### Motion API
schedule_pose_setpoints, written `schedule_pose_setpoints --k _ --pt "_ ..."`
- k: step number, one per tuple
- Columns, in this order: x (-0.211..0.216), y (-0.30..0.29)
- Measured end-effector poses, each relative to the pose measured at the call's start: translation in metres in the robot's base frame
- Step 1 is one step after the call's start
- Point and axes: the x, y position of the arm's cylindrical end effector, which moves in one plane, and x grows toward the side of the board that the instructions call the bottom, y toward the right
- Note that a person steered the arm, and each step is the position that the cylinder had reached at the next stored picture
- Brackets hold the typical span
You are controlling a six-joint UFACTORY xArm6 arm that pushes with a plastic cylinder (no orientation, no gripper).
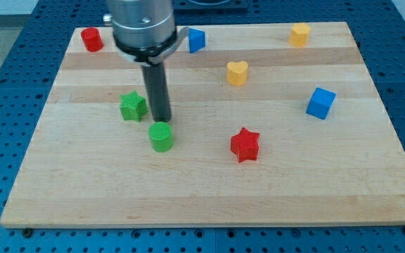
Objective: Slide the green star below the red circle
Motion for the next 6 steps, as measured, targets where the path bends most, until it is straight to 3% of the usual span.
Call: schedule_pose_setpoints --k 2,4,5,6 --pt "-0.025 -0.090" --pt "-0.028 -0.015" --pt "-0.061 -0.019" --pt "-0.065 -0.051"
